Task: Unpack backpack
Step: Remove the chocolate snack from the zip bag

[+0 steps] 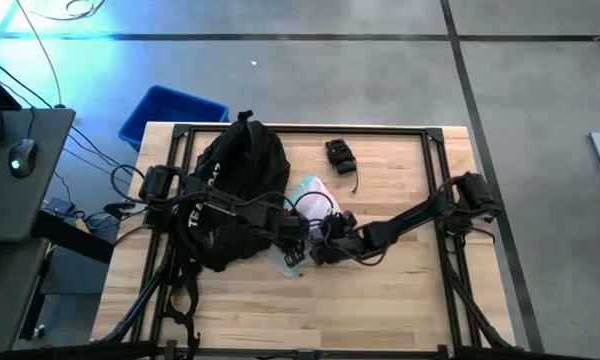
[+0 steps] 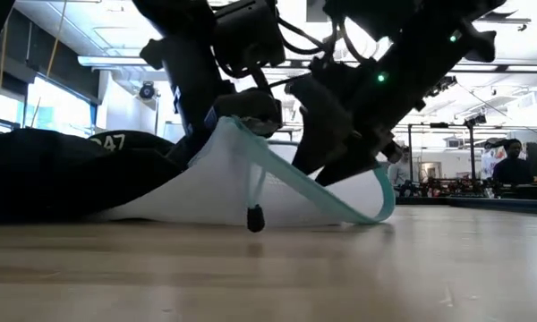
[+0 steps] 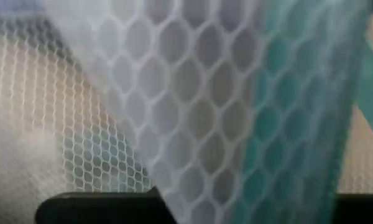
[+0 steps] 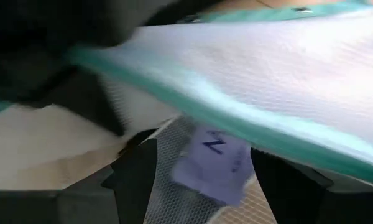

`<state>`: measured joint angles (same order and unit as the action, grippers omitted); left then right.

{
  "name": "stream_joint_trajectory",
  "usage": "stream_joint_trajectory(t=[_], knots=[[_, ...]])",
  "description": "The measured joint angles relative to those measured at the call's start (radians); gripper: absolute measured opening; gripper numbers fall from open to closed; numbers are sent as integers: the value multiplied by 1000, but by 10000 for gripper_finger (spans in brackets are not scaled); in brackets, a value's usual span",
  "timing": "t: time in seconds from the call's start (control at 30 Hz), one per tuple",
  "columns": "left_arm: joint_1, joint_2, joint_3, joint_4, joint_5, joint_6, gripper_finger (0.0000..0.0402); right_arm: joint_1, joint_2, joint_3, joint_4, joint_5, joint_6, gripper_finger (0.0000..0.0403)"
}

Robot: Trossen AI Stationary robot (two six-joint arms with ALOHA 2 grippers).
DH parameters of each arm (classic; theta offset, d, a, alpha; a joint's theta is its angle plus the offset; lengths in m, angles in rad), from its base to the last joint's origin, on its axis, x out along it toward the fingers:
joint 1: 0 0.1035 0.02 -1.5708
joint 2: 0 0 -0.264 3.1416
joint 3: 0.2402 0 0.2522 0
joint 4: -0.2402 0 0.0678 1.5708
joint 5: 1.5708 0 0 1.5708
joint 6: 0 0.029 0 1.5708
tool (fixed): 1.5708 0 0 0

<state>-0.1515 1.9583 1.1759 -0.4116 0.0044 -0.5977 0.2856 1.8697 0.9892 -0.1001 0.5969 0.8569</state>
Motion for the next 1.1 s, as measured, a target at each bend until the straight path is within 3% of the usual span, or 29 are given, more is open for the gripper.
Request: stream_joint_trajectory(t=[0.2,0.3,0.6,0.8,1.1], knots=[[-18,3,-2,23,6,0,0,-34,23,-5,8,-55,-47,244],[-18,3,-2,24,10,6,0,-35,42,-5,13,-56,-46,222],[-19,4,-2,22,21,-1,0,-37,34,-5,25,-65,-47,17],[-23,5,-1,17,-17,-72,0,-5,-23,-5,-49,-172,-45,1],[-23,5,-1,18,-71,-171,0,103,-254,-5,-405,-315,-20,0]])
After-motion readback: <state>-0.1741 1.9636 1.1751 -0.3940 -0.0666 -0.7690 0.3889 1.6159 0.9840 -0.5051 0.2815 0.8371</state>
